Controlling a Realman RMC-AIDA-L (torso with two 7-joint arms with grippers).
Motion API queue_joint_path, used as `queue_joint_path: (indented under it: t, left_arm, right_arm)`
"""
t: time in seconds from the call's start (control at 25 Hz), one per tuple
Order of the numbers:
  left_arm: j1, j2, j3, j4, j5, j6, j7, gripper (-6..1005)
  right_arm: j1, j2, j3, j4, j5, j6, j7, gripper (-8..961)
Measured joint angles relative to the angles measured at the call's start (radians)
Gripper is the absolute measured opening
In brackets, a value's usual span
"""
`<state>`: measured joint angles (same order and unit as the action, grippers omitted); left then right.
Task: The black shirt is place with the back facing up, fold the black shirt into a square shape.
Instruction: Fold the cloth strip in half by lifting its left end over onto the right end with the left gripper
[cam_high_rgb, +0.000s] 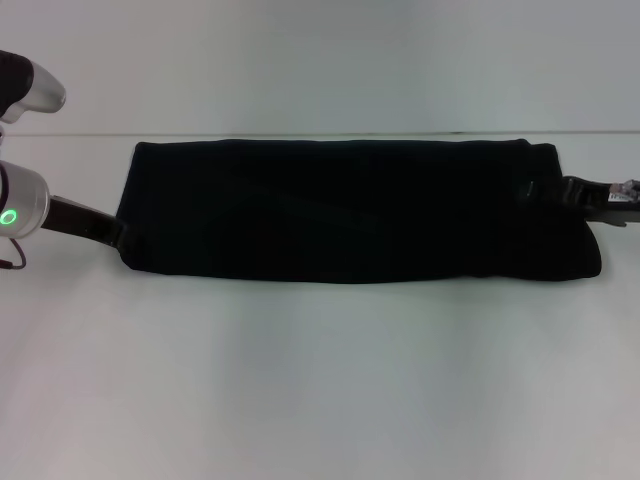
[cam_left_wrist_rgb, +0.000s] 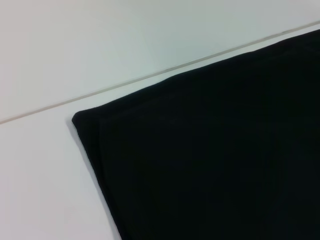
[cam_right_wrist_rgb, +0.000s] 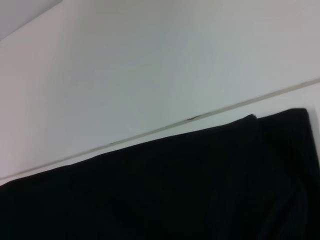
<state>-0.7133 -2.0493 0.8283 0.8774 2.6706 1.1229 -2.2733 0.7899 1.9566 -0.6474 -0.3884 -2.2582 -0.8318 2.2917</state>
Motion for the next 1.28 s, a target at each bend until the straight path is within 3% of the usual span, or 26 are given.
queue_joint_path:
  t: [0.48,1.08,1.28]
  left_arm:
    - [0.0,0.0,0.0,0.0,0.0,0.0,0.0,1]
    - [-0.003,-0.003,0.0,0.0,0.0,-0.007,0.008,1]
    - [-0.003,-0.003,0.0,0.0,0.0,-0.008,0.008,1]
  right_arm:
    - [0.0,0.05,0.003,0.008,0.004,0.033,-0.035,768]
    - [-0.012,0.062,0.006,0.006,0.005,0.064,-0.046,767]
    - [-0.022,0.053,0.011,-0.002,0.006,0.066,-0.042,766]
